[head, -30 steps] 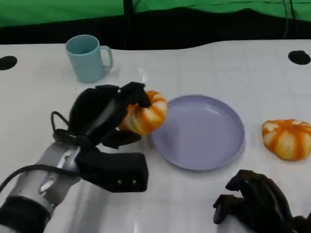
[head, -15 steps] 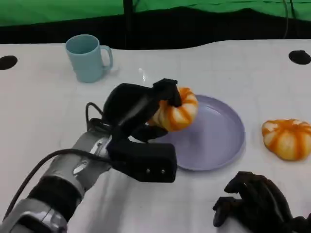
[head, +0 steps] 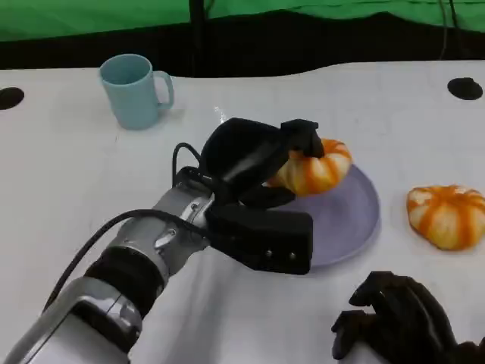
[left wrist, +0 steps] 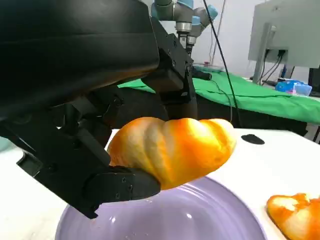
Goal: Grasp the bread from the table and place it into the plate.
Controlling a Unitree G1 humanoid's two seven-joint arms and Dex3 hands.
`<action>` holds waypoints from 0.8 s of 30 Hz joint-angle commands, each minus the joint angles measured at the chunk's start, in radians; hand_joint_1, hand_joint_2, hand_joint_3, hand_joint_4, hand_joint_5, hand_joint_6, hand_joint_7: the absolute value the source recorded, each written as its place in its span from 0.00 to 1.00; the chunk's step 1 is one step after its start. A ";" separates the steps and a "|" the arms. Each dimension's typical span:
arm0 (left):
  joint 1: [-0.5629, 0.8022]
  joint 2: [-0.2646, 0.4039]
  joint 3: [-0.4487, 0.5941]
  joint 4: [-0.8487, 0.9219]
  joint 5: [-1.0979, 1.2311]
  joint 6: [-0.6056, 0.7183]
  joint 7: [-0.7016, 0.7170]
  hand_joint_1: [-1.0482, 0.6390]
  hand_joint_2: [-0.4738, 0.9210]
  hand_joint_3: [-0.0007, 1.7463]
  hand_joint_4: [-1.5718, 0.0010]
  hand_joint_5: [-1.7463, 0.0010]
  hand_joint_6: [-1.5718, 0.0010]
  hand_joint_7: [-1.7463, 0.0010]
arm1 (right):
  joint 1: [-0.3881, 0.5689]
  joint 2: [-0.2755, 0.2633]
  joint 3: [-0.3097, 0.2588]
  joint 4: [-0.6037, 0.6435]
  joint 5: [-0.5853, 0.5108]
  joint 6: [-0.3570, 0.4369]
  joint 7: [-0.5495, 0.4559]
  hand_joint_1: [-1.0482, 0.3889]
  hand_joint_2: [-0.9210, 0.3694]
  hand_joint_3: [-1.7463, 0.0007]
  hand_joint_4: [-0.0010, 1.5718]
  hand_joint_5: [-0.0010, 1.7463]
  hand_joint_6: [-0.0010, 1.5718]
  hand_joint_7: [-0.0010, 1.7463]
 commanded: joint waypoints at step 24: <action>-0.161 -0.043 -0.166 0.116 0.059 0.262 -0.401 0.10 1.00 0.23 0.98 0.74 0.91 0.99 | 0.016 0.000 -0.004 -0.033 0.022 0.017 -0.008 0.01 0.16 1.00 1.00 0.42 1.00 0.22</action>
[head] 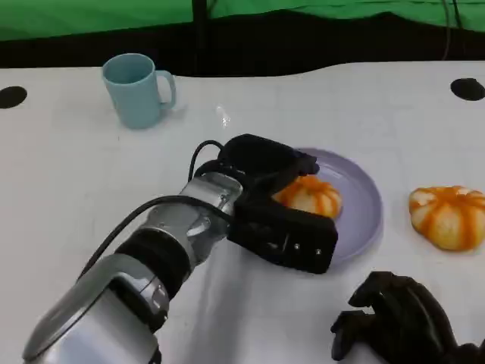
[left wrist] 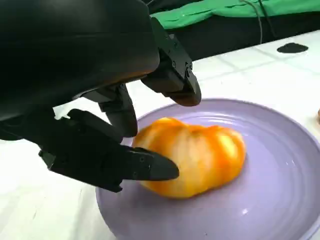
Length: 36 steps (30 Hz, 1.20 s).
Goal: Grasp the bread from the table and place it into the plate.
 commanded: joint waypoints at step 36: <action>0.521 0.244 0.350 -0.645 -0.472 -0.315 -0.154 0.28 1.00 0.20 0.58 0.47 0.53 0.86 | 0.002 0.003 -0.005 -0.003 0.014 0.013 -0.015 0.00 0.16 1.00 1.00 0.43 1.00 0.22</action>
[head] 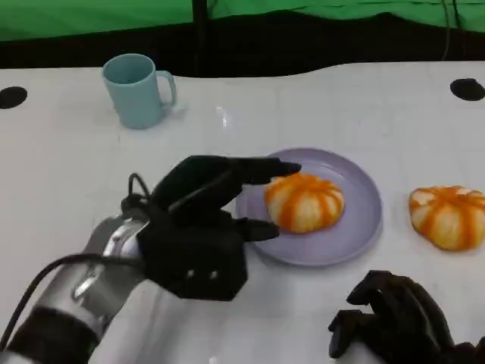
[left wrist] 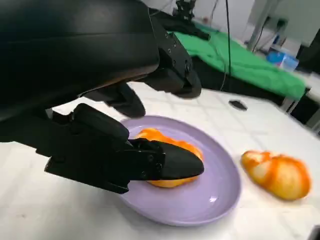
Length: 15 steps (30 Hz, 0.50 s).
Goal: Grasp the bread from the table and place it into the plate.
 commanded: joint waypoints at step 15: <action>0.321 -0.087 0.178 -0.168 -0.565 -0.044 -0.267 0.26 1.00 0.23 0.64 0.00 0.69 0.17 | 0.009 -0.014 -0.009 -0.009 0.015 0.006 0.010 0.02 0.16 1.00 1.00 0.43 1.00 0.22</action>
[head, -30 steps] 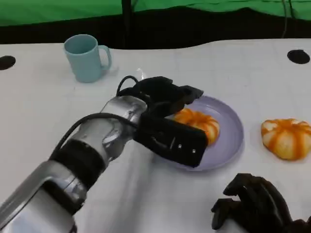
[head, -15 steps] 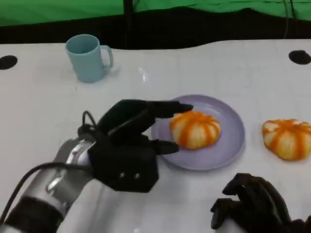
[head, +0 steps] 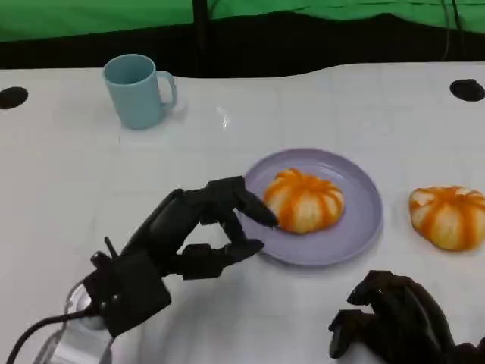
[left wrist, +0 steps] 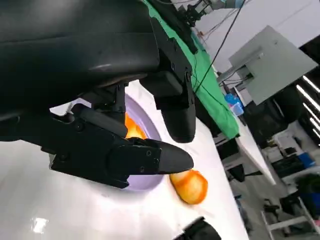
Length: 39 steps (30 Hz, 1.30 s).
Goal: Grasp the bread from the table and place it into the plate.
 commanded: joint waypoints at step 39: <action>0.346 -0.142 0.254 -0.224 -0.597 0.565 -0.389 0.19 1.00 0.14 0.45 0.00 0.60 0.00 | 0.018 -0.033 -0.013 -0.033 0.021 0.027 0.013 0.01 0.16 1.00 1.00 0.43 1.00 0.21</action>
